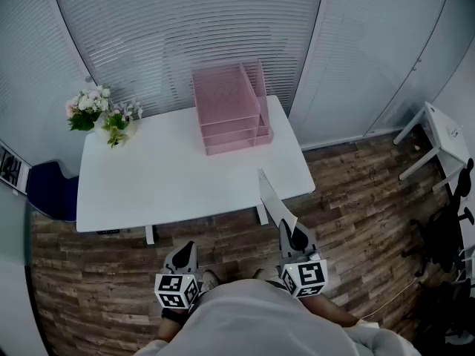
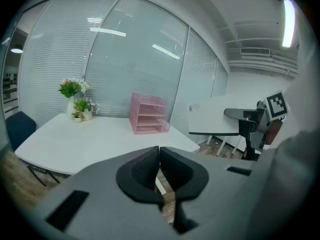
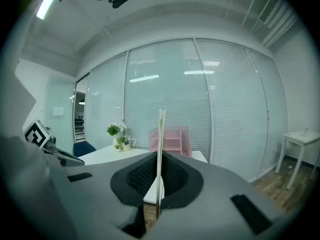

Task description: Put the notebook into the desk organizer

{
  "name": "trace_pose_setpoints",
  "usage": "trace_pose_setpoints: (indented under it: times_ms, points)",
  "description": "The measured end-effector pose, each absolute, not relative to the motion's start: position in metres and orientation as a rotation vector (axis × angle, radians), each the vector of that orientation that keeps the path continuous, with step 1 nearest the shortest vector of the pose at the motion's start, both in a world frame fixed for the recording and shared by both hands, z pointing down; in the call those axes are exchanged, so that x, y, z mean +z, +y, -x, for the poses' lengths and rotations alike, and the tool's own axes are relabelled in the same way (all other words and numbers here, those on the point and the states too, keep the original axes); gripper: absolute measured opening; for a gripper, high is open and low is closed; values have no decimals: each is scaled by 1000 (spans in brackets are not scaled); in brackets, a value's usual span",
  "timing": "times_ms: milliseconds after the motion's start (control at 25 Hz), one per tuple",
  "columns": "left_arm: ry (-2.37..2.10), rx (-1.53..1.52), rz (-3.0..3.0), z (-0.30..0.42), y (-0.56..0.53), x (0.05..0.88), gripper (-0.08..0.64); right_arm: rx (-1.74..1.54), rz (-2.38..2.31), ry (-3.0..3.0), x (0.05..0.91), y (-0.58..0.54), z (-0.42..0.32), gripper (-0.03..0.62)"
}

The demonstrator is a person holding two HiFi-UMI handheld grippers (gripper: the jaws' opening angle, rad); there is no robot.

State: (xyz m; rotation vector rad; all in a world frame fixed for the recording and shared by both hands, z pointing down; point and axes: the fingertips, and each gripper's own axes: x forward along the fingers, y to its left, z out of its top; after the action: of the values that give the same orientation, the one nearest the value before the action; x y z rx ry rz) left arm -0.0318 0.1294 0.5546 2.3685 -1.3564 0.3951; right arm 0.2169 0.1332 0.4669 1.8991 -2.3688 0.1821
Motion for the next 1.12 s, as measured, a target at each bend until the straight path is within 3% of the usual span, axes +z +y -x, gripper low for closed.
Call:
trace_pose_setpoints:
  times_ms: [800,1120]
  points:
    - [-1416,368,-2284,-19,157,567,9,66,-1826,-2447,456,123,-263,18]
    - [-1392,348,-2221,13,124,600,9,14,-1852,-2435,444,56,-243,18]
